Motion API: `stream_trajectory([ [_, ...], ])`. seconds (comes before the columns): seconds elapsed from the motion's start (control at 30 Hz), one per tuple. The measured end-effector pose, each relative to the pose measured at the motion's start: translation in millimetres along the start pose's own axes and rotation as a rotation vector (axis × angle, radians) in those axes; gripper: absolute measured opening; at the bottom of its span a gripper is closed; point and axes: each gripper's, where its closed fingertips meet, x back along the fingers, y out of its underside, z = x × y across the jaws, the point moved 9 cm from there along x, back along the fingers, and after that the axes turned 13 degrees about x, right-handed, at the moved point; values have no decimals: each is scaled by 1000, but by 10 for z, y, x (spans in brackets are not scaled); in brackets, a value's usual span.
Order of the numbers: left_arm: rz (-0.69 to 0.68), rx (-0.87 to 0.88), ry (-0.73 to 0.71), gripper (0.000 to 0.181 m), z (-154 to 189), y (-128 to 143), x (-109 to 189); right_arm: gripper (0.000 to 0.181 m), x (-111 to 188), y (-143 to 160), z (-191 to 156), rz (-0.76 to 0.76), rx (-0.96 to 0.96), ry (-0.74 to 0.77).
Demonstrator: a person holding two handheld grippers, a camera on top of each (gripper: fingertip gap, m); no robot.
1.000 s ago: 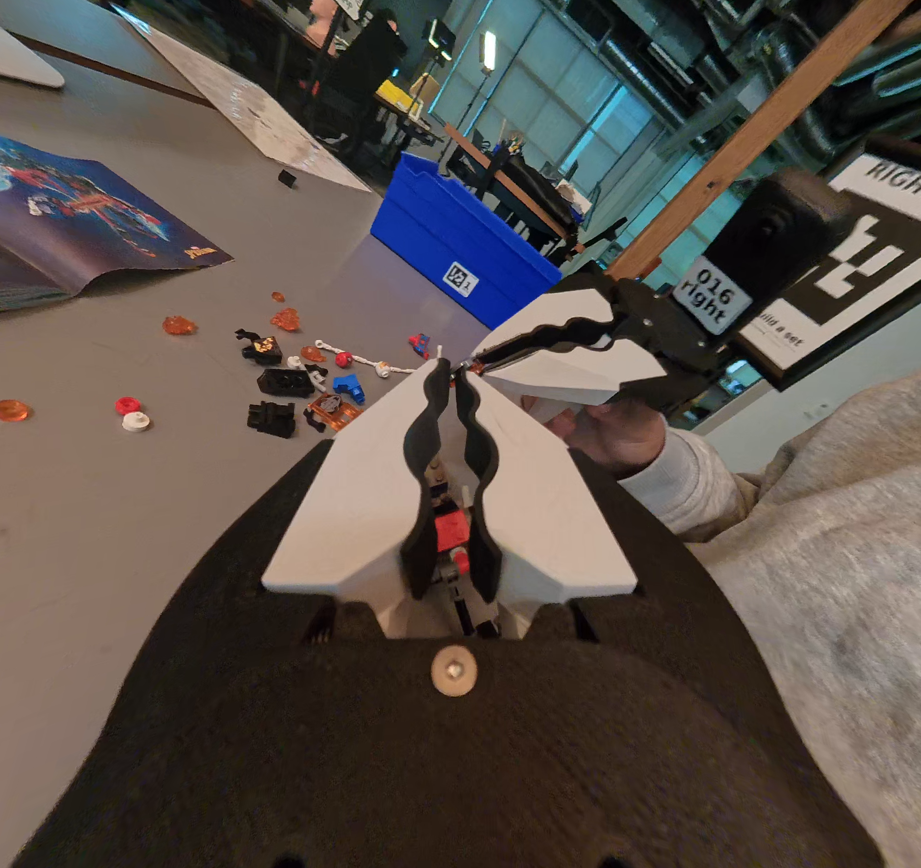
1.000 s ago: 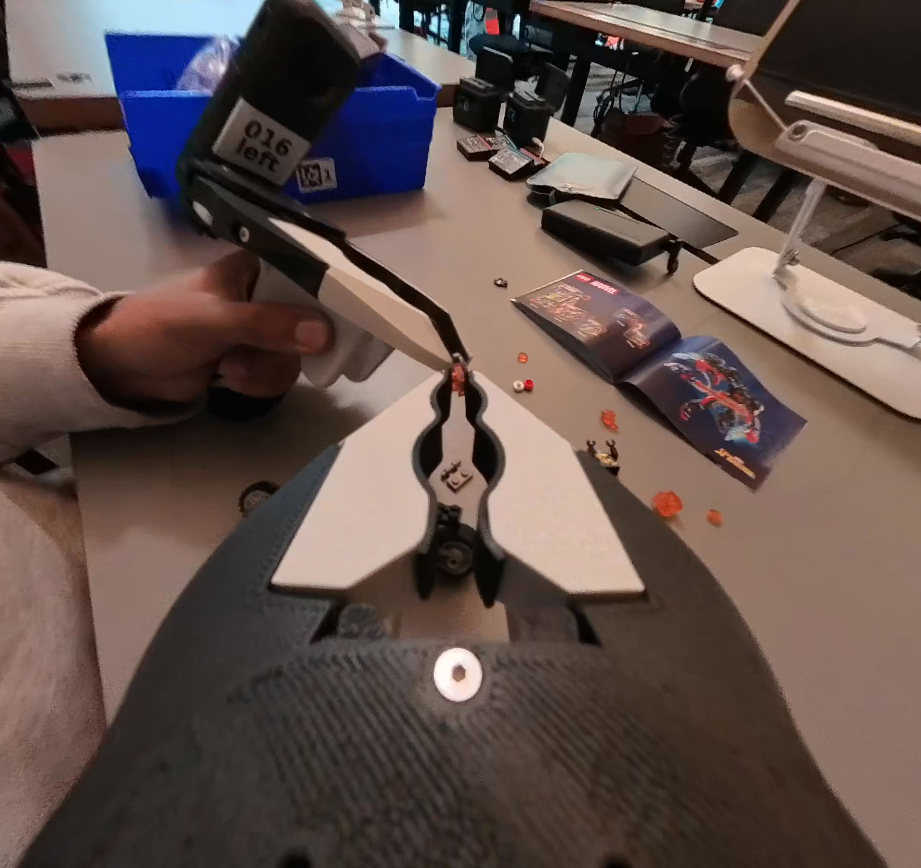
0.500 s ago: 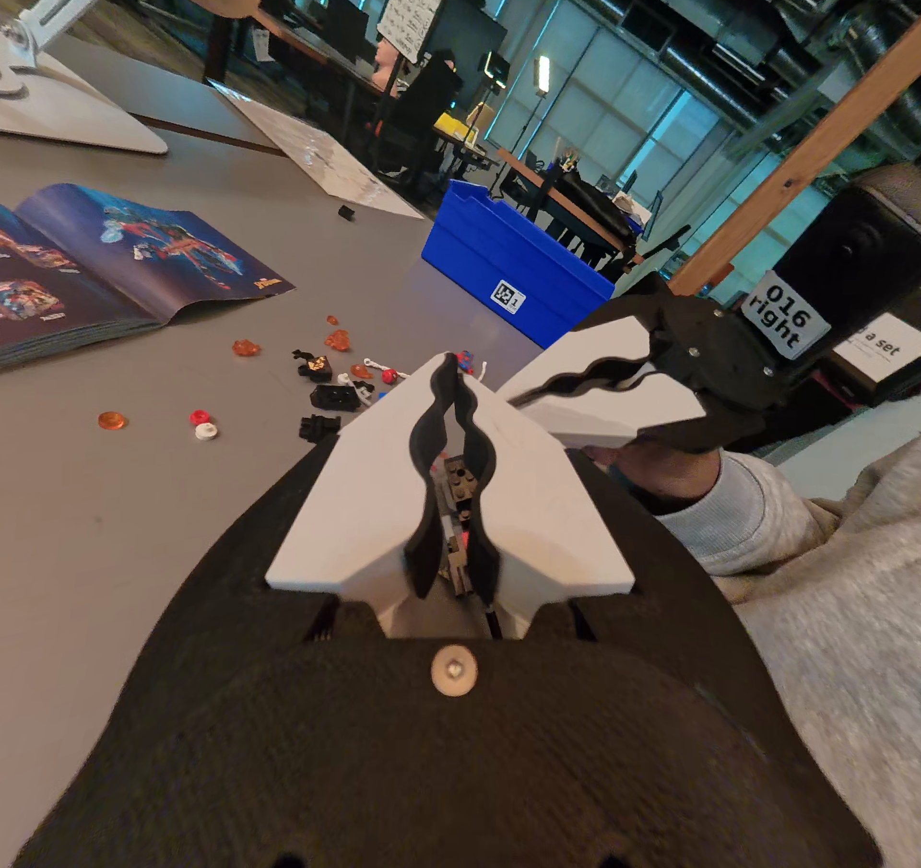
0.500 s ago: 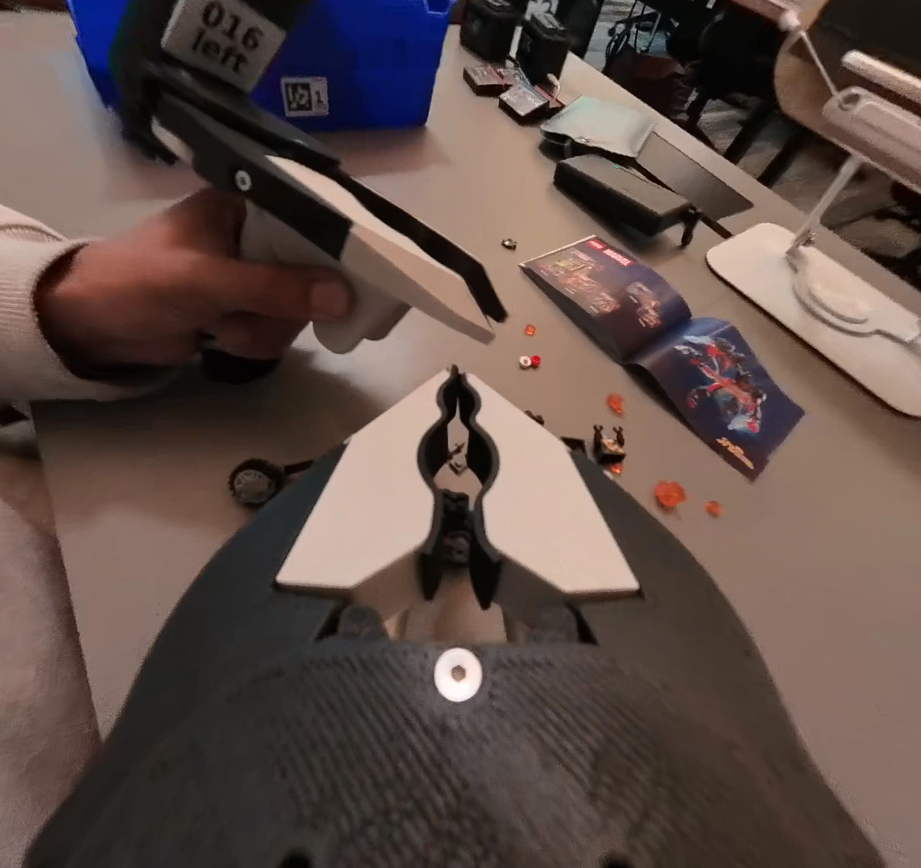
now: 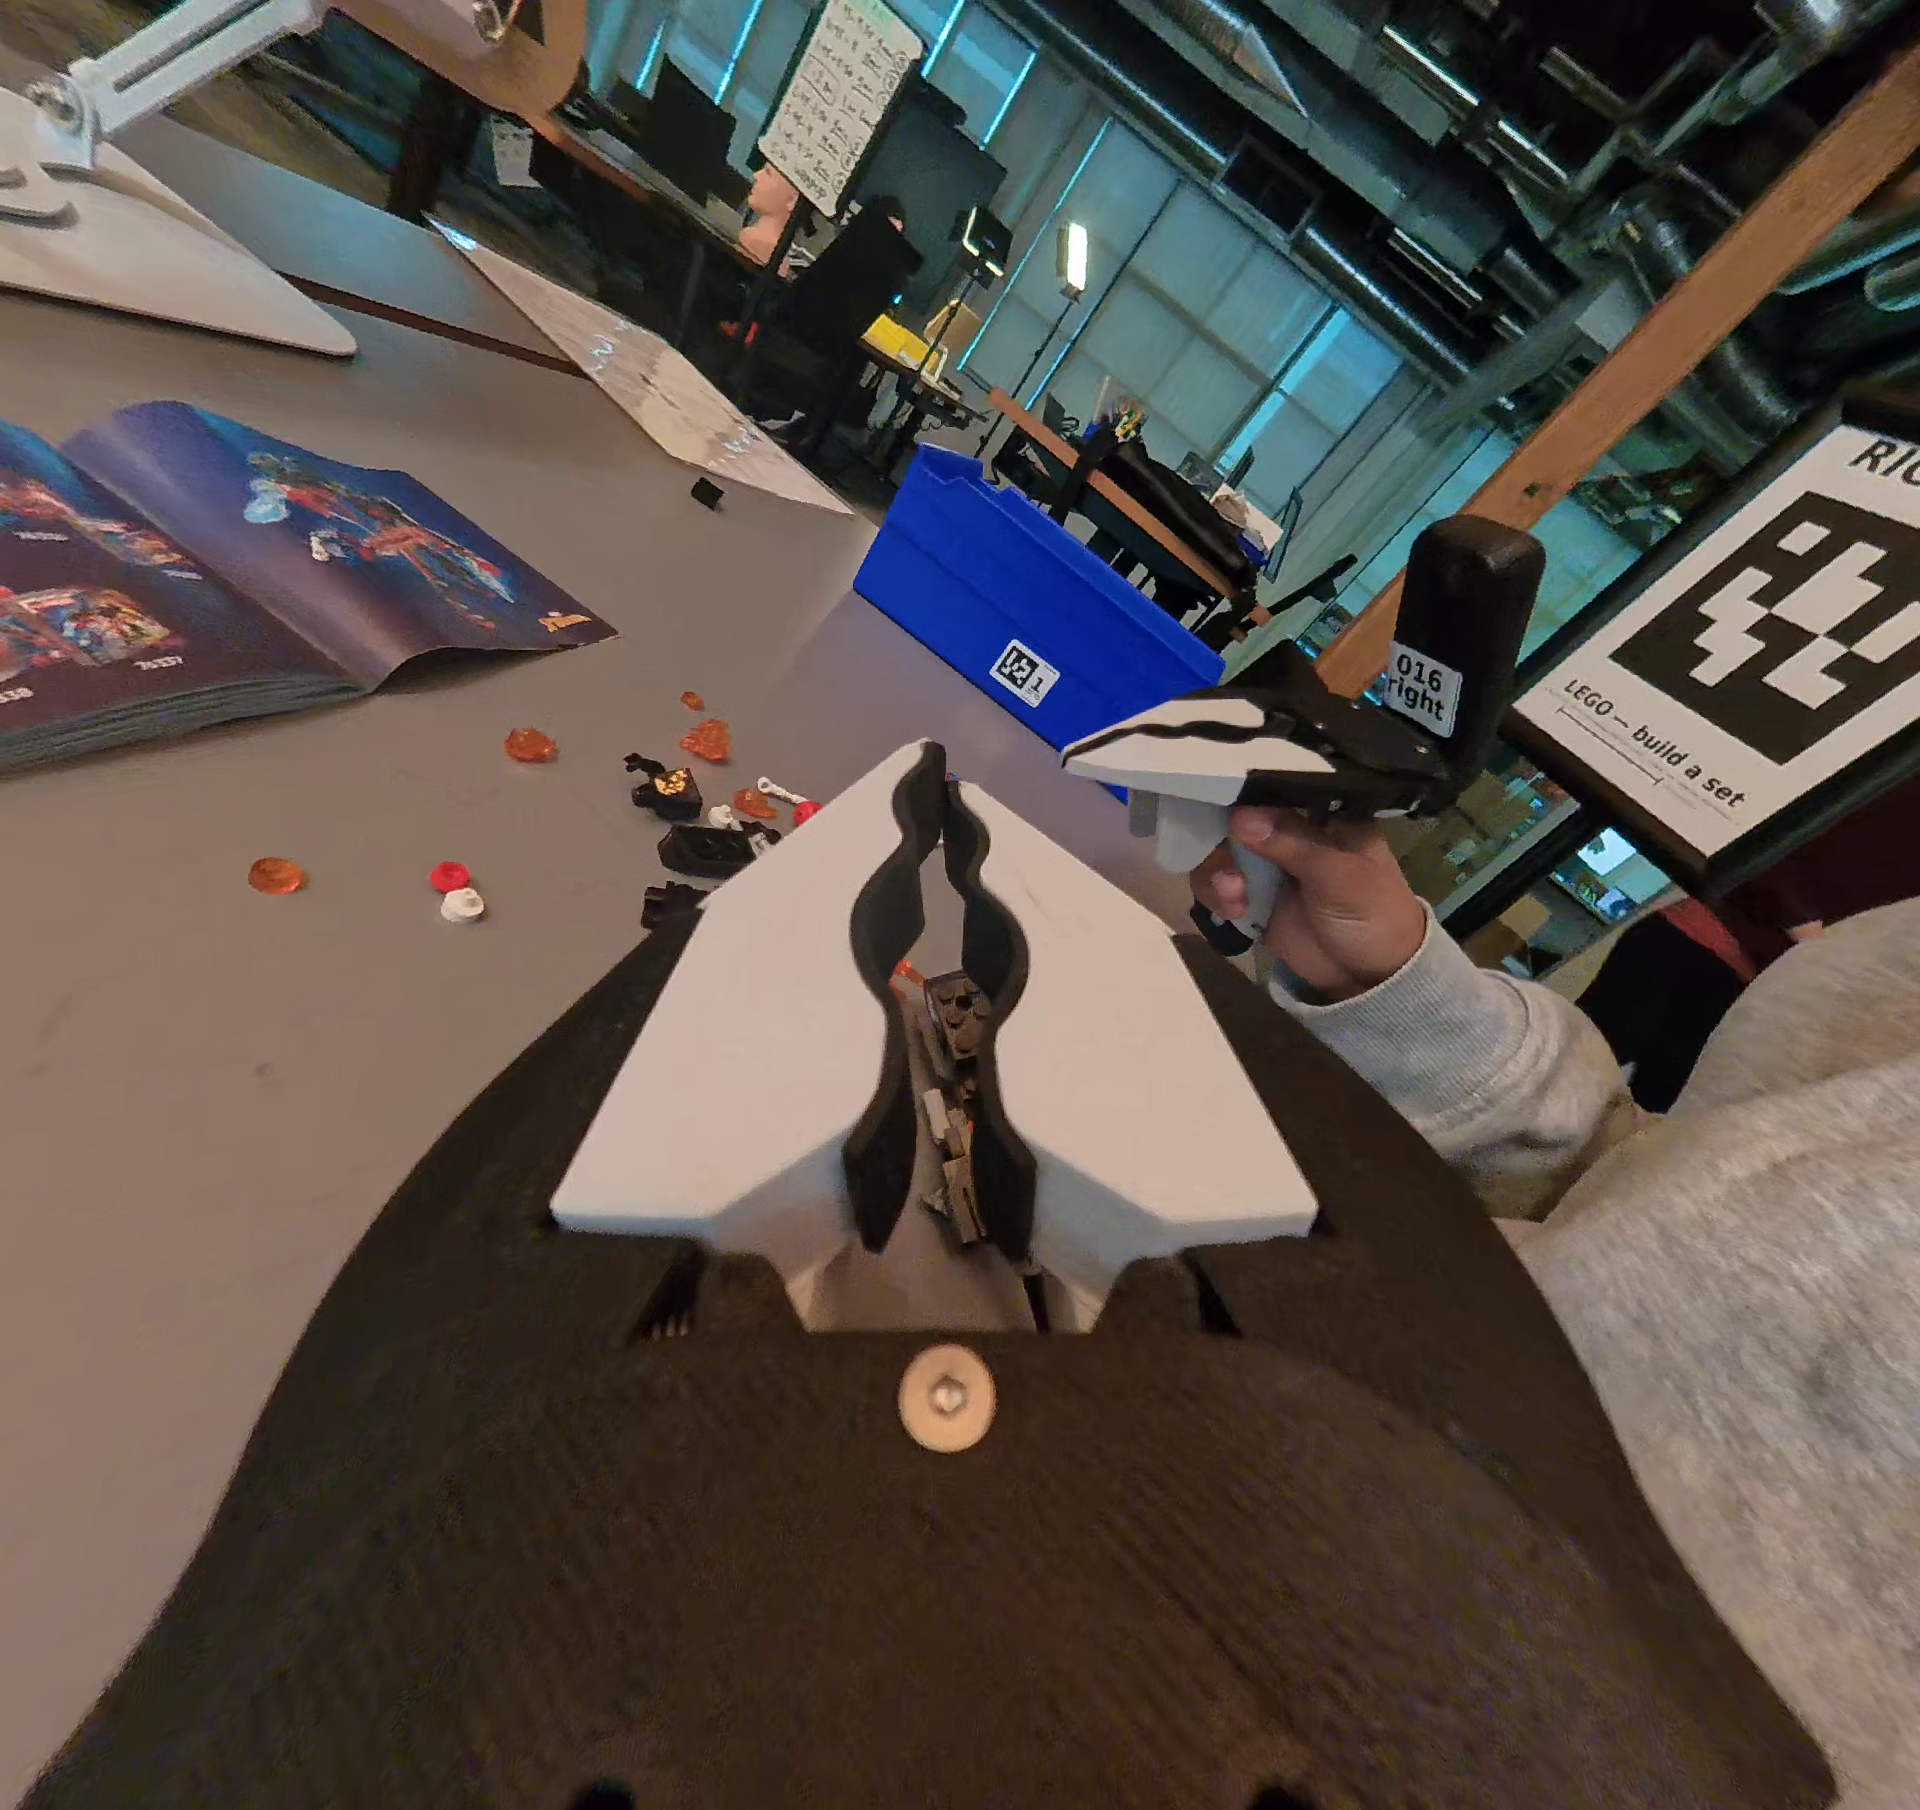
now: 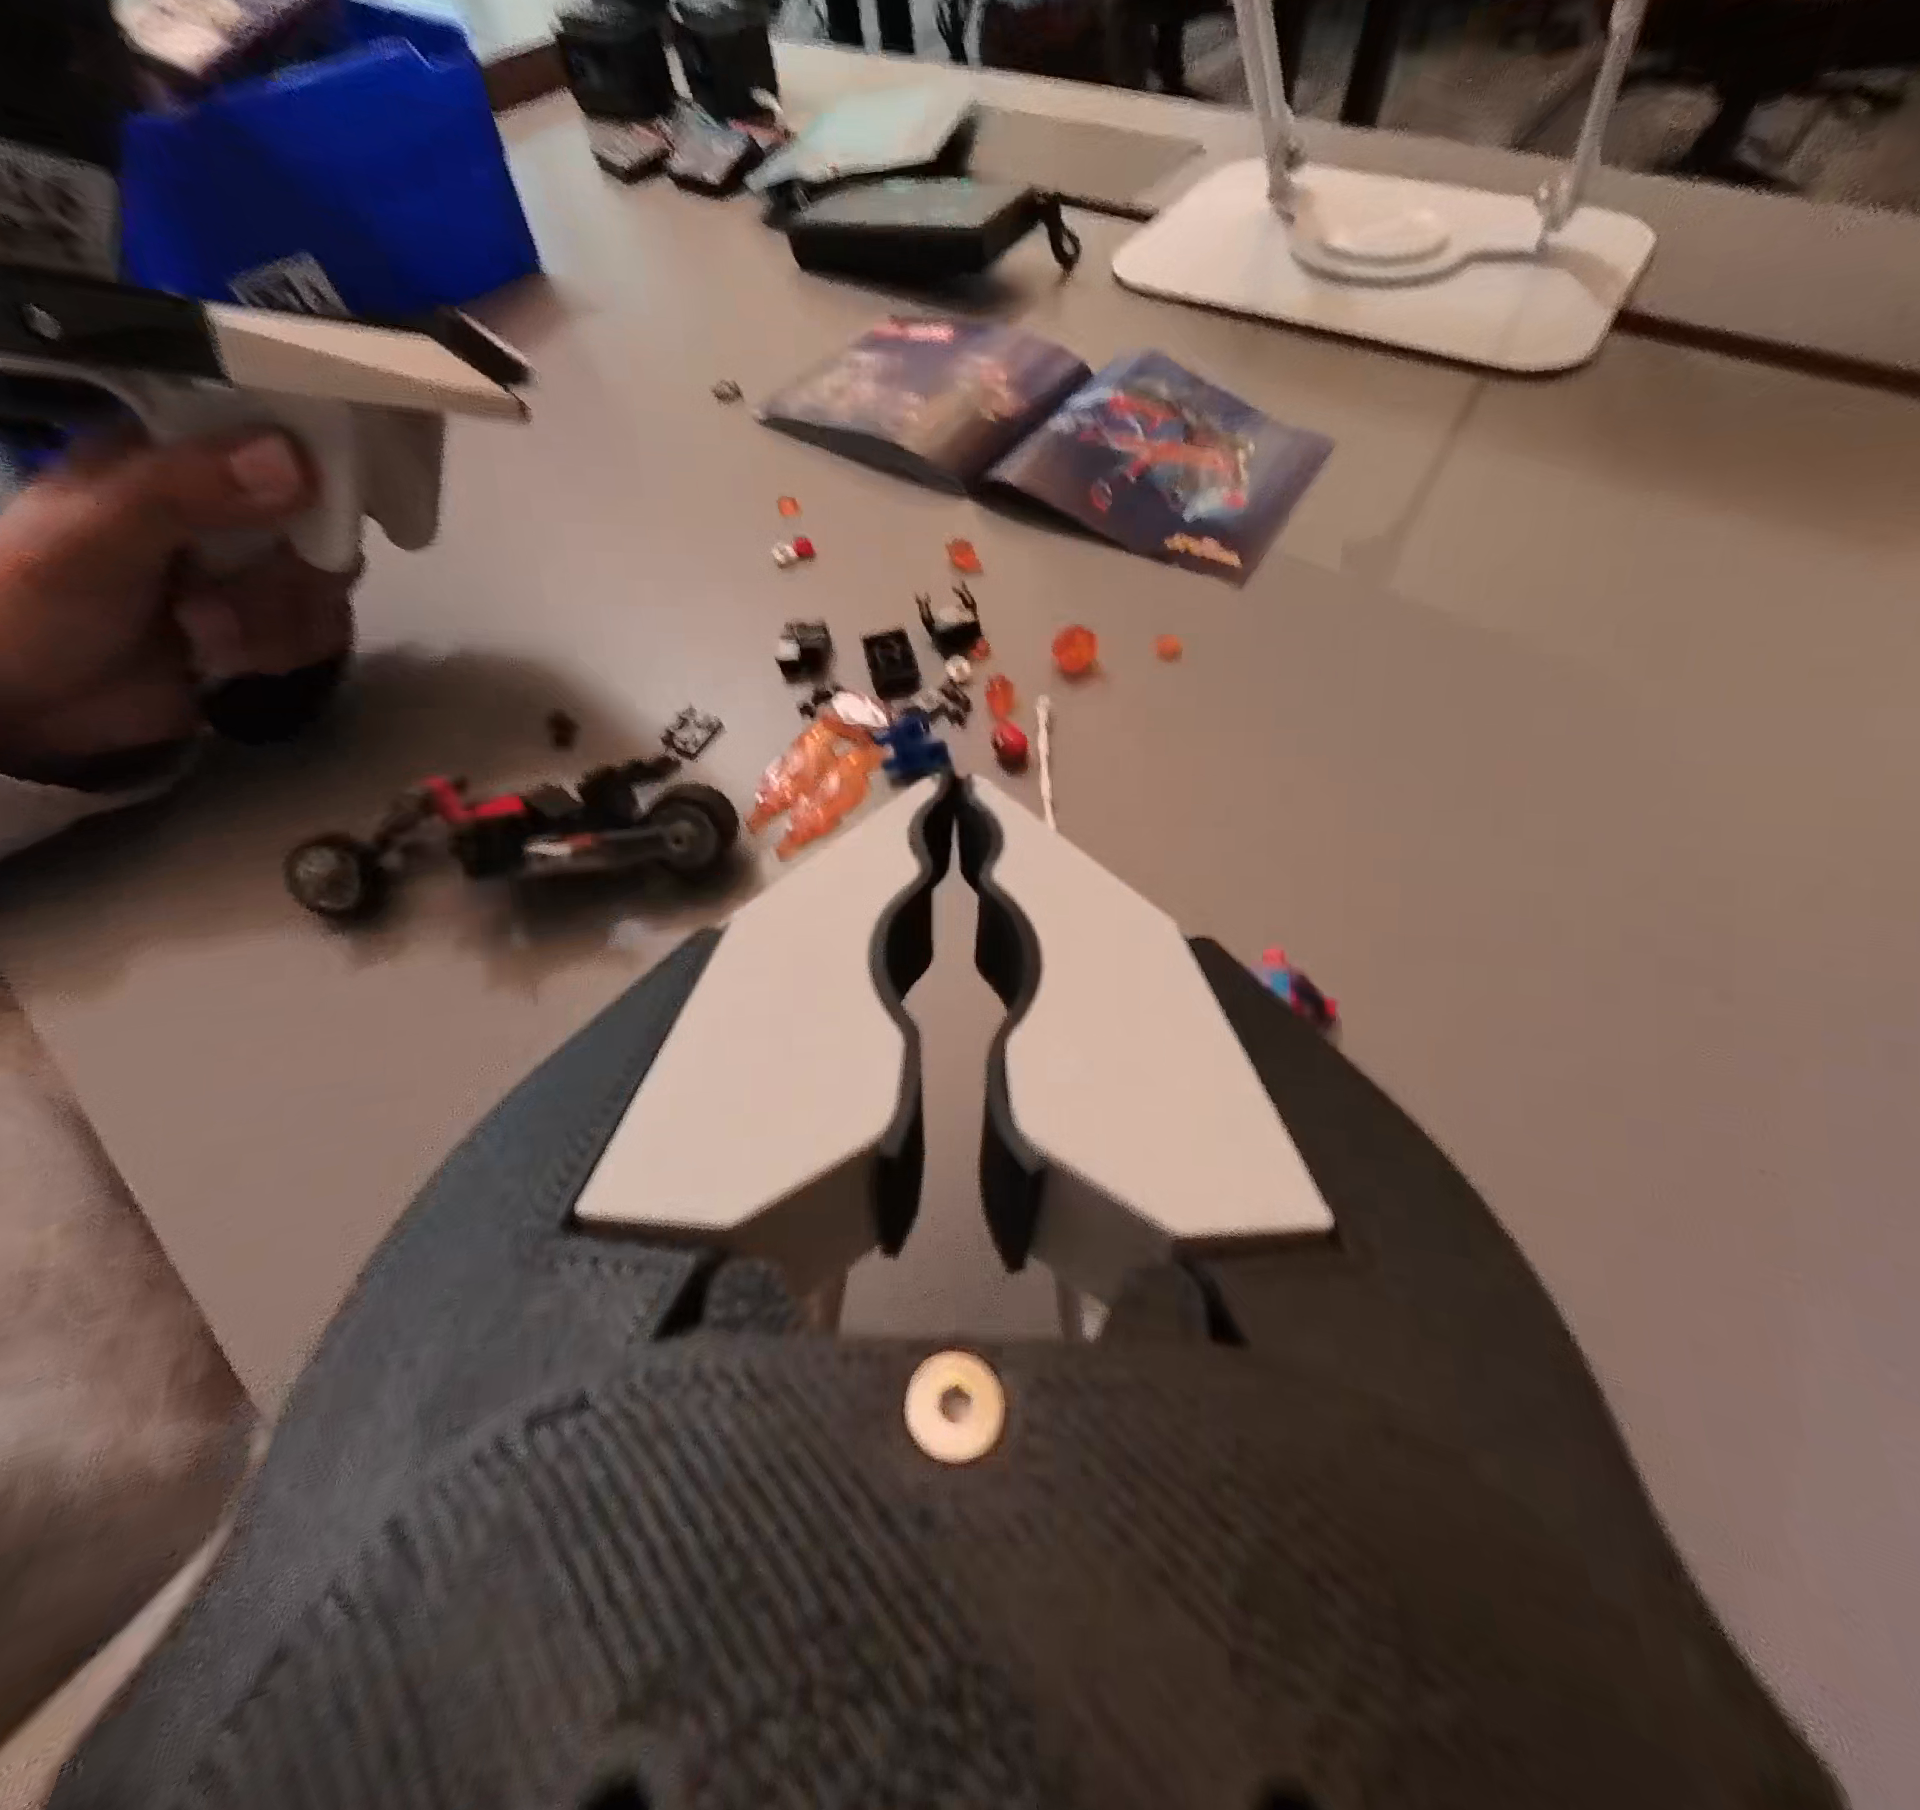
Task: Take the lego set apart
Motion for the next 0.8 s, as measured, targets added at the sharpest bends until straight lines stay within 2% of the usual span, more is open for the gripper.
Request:
stream_trajectory([
  [0.03,-6,-8,-3,0,6,7,-10,0,-14,61,2,-35,-5,3],
  [0.13,-19,-30,-3,0,25,25,-38,17,-160,229,-36,-142,-58,-69],
  [0.2,-30,-44,-5,0,36,37,-56,19,-289,283,-85,-170,-62,-112],
  [0.37,-55,-87,-23,0,61,77,-86,24,-520,205,-88,-227,122,-45],
  [0.5,-87,-113,-23,0,78,111,-130,37,-709,234,-47,-300,114,-94],
  [0.6,-110,-120,-7,0,89,135,-159,28,-728,232,8,-309,87,-100],
  [0.7,-131,-136,41,0,127,156,-186,19,-685,212,-8,-265,50,-138],
  [0.77,-149,-146,84,1,162,175,-215,16,-603,117,-73,-131,39,-193],
  [0.8,-155,-157,109,8,188,188,-233,16,-551,45,-121,-43,25,-242],
])
